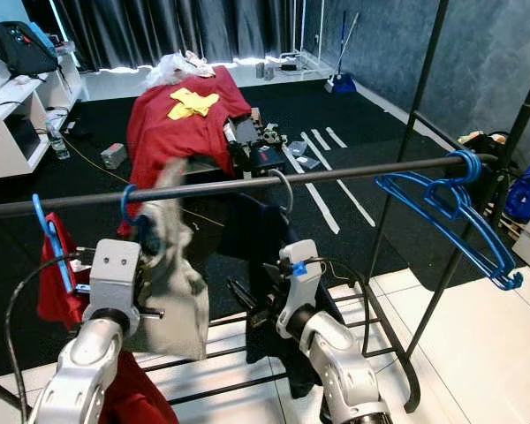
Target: Hang hanger
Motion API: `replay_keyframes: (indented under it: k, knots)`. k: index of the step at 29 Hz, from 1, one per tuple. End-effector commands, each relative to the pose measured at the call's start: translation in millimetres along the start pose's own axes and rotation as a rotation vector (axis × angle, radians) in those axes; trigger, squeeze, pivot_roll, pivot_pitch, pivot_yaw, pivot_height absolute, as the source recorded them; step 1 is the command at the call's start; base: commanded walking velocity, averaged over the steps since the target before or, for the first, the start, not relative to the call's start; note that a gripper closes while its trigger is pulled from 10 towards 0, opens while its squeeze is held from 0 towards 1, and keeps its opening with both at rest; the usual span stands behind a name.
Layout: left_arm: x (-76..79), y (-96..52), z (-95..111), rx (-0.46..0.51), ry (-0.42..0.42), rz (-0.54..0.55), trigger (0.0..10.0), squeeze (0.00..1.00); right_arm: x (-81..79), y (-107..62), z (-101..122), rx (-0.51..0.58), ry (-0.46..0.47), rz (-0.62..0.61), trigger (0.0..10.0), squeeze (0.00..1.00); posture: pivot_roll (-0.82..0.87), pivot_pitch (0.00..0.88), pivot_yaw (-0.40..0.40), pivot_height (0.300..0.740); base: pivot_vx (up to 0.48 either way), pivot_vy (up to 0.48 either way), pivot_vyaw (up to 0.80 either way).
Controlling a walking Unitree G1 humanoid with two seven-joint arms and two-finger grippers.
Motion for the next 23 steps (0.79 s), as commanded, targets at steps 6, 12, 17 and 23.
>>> replay_keyframes:
  k: [6, 12, 17, 23]
  knots:
    - [-16.1, -0.9, 14, 0.045, -0.011, 0.014, 0.0, 0.0, 0.1, -0.8, 1, -0.004, 0.012, -0.003, 10.0, 0.0, -0.1, 0.0, -0.003, 0.74, 0.0, 0.0, 0.0]
    - [-55.6, -11.1, 32, 0.125, 0.02, -0.028, 0.0, 0.0, 0.8, -0.6, 1, -0.009, 0.014, -0.003, 10.0, 0.0, -0.09, 0.0, -0.004, 0.74, 0.0, 0.0, 0.0]
    - [-74.0, -24.0, 35, 0.135, 0.063, -0.123, 0.0, 0.0, 1.7, -0.4, 1, -0.013, 0.016, -0.003, 10.0, 0.0, -0.09, 0.0, -0.011, 0.74, 0.0, 0.0, 0.0]
    - [-77.5, -58.1, 21, 0.06, 0.086, -0.358, 10.0, 0.0, 2.8, -1.2, 0, -0.023, 0.027, 0.004, 10.0, 0.0, -0.09, 0.0, -0.013, 0.74, 0.0, 0.0, 0.0]
Point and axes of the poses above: a point about 5 cm out from each wrist's last joint towards the gripper, its own y axis pointing out of the wrist towards the gripper, its own z axis along the axis of the wrist's last joint, x = y × z, the point moved 1 cm from there along y, pointing out of the wrist towards the gripper
